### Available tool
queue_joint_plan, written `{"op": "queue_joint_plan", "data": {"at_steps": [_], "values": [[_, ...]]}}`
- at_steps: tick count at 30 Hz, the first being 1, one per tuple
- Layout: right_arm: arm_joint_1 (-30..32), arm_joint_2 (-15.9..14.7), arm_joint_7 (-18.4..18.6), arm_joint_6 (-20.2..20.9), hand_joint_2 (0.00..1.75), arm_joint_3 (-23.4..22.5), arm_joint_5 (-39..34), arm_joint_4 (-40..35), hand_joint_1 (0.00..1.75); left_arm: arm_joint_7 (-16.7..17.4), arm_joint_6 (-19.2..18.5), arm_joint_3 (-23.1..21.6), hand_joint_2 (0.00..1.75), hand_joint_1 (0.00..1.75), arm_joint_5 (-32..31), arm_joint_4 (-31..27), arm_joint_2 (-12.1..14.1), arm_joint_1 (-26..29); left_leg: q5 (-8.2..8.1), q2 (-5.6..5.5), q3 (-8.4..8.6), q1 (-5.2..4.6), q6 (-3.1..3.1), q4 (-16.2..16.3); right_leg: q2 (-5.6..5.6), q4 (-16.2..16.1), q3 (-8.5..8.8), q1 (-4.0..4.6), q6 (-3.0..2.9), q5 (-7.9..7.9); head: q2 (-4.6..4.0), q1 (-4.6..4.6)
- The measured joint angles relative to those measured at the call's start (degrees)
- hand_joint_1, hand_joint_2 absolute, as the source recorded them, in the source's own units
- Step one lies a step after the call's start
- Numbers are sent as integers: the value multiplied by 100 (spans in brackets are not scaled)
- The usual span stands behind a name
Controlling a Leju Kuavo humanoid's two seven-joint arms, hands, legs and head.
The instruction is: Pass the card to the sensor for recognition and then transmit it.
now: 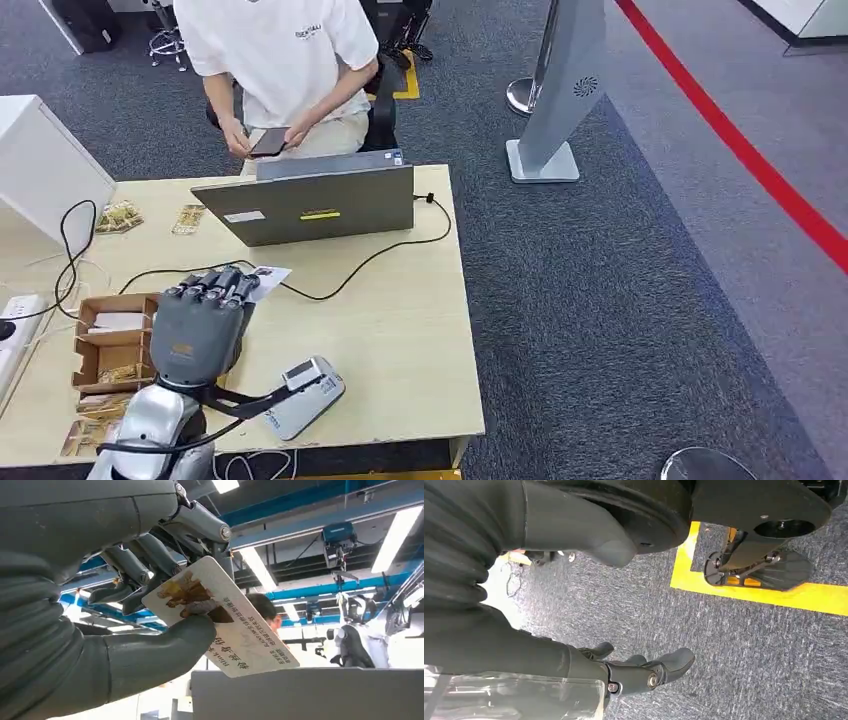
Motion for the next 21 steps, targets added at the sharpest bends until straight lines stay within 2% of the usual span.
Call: {"op": "queue_joint_plan", "data": {"at_steps": [12,16,21], "values": [[-3,37,50,-9,175,63,-22,0,0,11,-9,-570,175,175,389,789,-525,312,-2,-1,-1,-1,3,0,-2,-1,0,0,2,-1,0,2],[-3,48,107,-24,175,105,-20,0,0,94,-155,-634,175,175,415,894,-568,501,-3,-1,-1,0,3,0,-2,-1,0,0,0,-4,0,2],[-3,160,262,-278,175,122,-24,2,0,109,-181,-702,175,175,391,909,-553,869,-3,-1,-1,1,3,-1,-2,-1,0,1,-3,-7,0,0]]}}
